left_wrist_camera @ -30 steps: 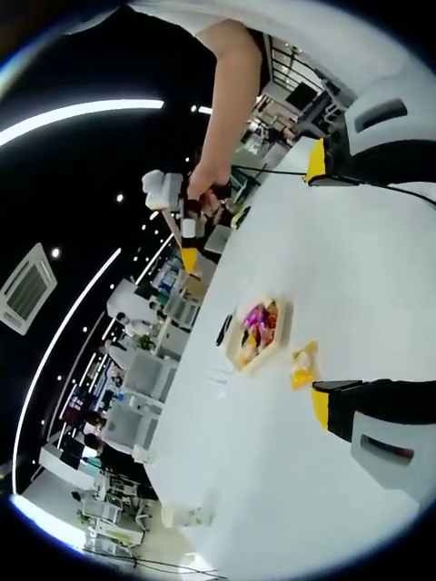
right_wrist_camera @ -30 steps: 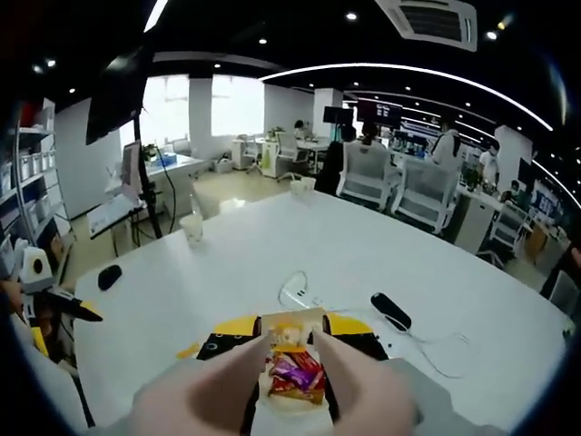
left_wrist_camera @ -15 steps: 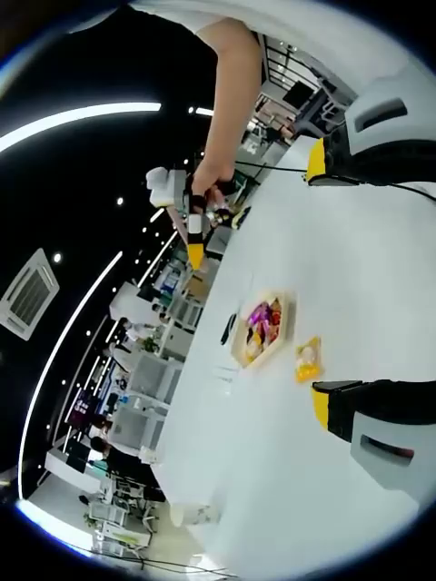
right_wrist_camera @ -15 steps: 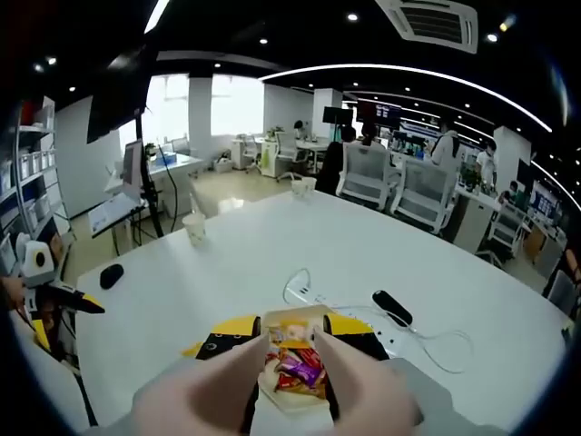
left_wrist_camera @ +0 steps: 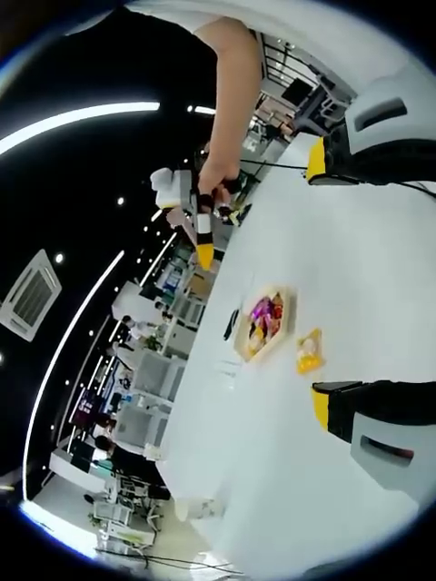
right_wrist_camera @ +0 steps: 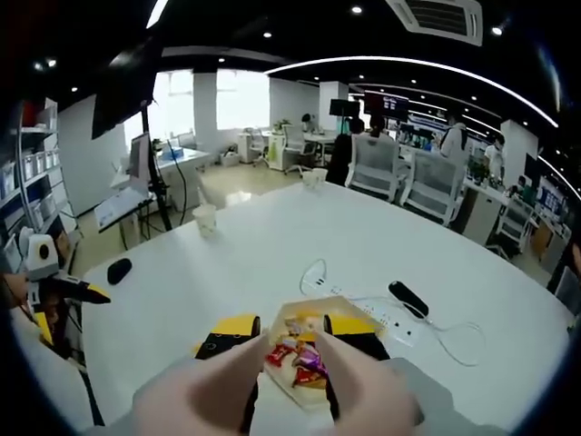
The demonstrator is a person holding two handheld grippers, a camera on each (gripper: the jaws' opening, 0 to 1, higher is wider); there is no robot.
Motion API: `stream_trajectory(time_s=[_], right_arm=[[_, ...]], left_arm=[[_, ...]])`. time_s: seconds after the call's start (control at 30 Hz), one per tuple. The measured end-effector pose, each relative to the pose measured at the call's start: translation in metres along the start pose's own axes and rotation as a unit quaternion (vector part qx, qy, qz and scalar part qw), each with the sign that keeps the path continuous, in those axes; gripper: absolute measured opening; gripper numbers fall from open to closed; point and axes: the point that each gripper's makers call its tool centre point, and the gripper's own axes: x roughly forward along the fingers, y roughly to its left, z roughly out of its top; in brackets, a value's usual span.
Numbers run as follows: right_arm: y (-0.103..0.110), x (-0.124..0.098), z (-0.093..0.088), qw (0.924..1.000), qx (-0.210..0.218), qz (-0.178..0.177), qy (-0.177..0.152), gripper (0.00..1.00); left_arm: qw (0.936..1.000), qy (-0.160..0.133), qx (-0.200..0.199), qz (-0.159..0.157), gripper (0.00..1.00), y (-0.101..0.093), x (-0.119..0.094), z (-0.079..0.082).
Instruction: Place the target food into the container with the food tongs after gripping and lifting it, then release it inside without dropping or visibly crushing the food.
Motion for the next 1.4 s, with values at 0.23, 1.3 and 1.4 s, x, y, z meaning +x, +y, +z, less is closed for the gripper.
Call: stream_trajectory(time_s=[0.23, 1.3, 1.4], right_arm=[[0.011, 0.002, -0.003, 0.9999, -0.001, 0.014, 0.004, 0.27], [0.053, 0.045, -0.026, 0.9937, -0.006, 0.111, 0.018, 0.29], [0.055, 0.053, -0.028, 0.9934, -0.003, 0.113, 0.019, 0.29]], left_arm=[[1.0000, 0.004, -0.004, -0.001, 0.89, 0.003, 0.001, -0.004], [0.9993, 0.000, 0.023, -0.029, 0.99, 0.025, 0.032, 0.008], [0.9990, 0.010, 0.023, -0.038, 0.99, 0.026, 0.035, 0.004]])
